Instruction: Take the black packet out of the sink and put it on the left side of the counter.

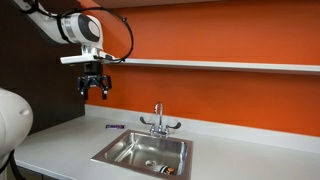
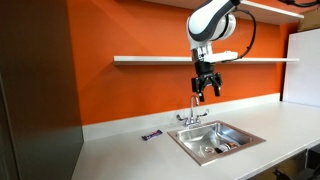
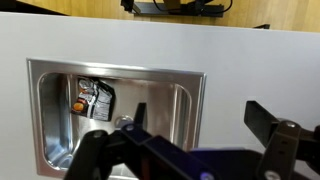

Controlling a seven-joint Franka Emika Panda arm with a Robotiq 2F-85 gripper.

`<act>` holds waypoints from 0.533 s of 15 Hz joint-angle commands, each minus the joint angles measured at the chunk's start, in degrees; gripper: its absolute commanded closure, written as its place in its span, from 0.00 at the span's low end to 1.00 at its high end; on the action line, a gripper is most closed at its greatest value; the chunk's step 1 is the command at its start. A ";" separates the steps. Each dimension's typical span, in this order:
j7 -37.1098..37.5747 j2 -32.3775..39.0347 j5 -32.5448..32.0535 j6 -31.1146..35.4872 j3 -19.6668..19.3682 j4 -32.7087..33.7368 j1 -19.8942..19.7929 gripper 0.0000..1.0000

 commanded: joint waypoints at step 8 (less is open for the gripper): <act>3.36 8.52 -5.41 13.84 -7.93 -0.92 -8.54 0.00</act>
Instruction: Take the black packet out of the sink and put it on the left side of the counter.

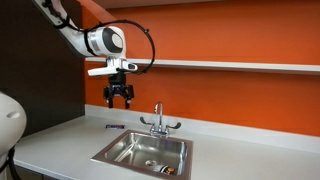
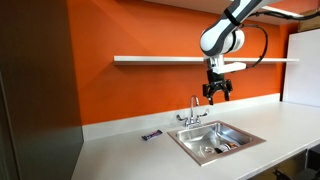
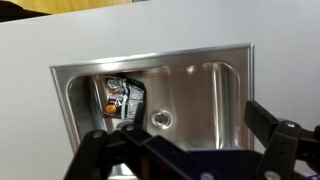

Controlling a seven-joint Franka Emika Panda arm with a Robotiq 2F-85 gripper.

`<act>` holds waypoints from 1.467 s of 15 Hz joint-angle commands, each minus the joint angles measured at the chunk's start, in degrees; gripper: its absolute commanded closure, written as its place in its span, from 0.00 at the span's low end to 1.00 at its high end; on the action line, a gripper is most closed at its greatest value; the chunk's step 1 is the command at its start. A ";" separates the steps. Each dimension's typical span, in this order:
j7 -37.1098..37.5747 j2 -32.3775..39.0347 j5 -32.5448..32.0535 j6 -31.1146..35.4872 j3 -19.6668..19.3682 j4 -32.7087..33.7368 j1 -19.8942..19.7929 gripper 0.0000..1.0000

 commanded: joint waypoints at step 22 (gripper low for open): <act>3.30 36.58 -0.30 34.70 -12.79 5.76 -5.09 0.00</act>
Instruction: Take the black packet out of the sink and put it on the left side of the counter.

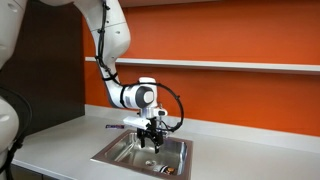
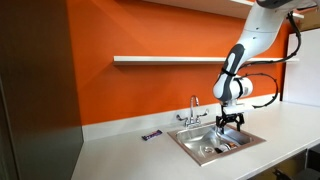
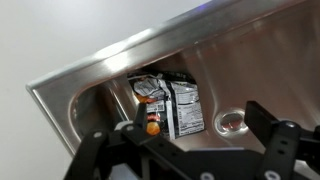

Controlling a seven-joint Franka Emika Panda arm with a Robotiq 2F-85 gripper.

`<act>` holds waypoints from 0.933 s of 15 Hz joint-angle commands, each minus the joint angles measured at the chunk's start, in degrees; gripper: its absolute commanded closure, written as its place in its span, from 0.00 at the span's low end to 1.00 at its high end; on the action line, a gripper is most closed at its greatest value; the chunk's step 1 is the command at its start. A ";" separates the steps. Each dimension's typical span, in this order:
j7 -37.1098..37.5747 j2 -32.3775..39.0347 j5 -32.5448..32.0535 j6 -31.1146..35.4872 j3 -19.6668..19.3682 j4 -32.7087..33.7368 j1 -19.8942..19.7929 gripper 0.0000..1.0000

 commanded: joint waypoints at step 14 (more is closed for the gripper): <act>-0.69 14.36 2.76 1.49 -1.29 10.07 0.61 0.00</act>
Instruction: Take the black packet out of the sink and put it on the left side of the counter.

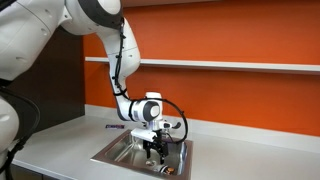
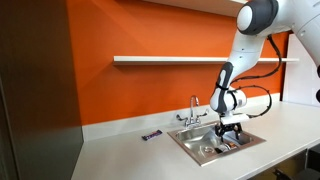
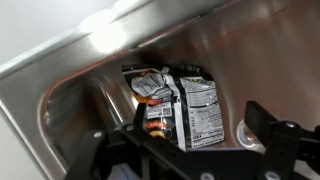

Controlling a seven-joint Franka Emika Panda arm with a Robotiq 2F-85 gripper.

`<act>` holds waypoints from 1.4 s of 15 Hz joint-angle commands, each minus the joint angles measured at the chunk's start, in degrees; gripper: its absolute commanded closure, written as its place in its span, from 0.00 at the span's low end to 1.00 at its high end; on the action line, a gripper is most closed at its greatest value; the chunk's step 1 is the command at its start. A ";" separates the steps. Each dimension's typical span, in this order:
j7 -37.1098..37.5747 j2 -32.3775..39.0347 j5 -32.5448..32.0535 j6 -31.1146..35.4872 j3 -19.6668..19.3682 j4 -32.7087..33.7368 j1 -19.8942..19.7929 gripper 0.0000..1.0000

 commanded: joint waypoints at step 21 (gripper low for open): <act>-0.80 5.10 2.04 0.49 0.03 4.72 -0.12 0.00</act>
